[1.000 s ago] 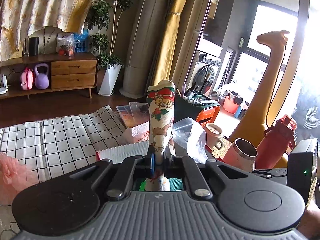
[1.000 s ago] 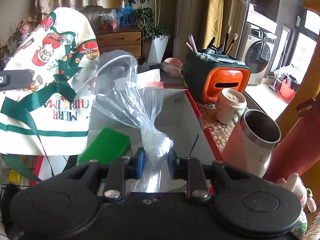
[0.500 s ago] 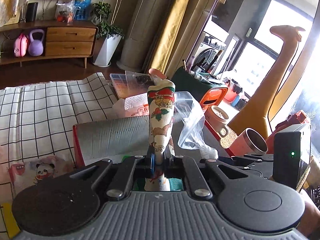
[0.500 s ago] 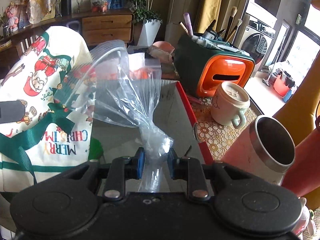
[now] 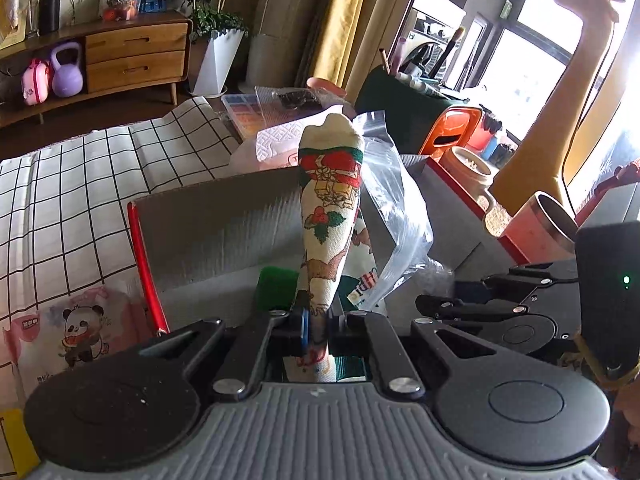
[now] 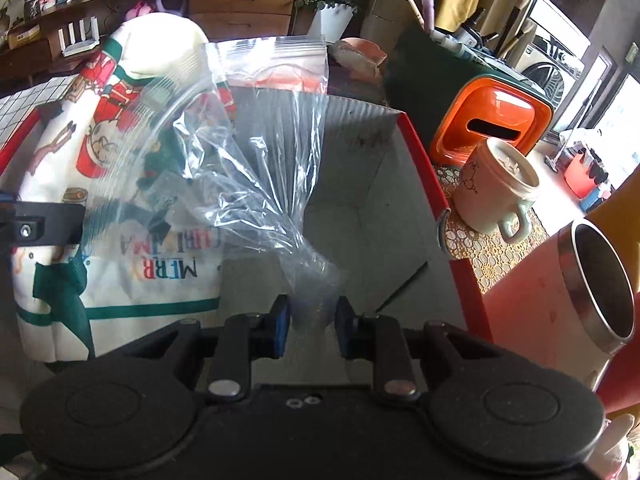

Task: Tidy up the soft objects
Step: 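Lower the apron and bag into the red box and open both grippers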

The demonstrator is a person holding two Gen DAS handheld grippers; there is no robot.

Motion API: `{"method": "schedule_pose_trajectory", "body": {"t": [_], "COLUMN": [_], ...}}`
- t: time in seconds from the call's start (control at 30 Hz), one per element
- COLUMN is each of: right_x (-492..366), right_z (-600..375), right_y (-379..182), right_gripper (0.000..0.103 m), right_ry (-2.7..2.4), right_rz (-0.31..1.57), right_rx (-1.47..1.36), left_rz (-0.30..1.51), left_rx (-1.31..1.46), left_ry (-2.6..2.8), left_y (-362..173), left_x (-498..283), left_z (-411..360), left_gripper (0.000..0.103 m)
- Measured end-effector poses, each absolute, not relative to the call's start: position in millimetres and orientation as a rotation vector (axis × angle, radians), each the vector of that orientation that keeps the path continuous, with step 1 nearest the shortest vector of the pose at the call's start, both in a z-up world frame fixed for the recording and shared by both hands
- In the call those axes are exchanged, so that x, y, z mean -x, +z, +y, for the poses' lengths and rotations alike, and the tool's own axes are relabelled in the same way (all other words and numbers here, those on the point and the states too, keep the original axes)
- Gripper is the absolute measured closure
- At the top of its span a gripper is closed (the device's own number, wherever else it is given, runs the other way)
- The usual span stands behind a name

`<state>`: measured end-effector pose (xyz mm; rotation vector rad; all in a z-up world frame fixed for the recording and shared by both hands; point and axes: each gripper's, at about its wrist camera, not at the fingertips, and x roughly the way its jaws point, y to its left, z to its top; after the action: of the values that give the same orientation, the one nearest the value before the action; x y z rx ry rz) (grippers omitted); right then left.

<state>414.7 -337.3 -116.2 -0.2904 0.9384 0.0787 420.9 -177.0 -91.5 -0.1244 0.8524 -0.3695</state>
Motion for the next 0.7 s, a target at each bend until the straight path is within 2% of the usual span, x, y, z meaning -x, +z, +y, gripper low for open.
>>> {"method": "schedule_pose_trajectory", "body": {"t": [0.37, 0.7], "right_x": [-406, -402], "right_z": [-323, -328], "right_y": [-118, -116], "right_gripper": [0.080, 0.061], "right_ry": [0.221, 0.255], "right_rz": [1.021, 1.025], "right_rx": [0.555, 0.442], "left_rz": [0.970, 0.968], "left_rx": [0.066, 0.064], "left_ry": [-0.426, -0.433], "left_y": [-99, -95], "left_x": [-419, -414], "left_z": [-180, -178], "left_gripper": [0.095, 0.093]}}
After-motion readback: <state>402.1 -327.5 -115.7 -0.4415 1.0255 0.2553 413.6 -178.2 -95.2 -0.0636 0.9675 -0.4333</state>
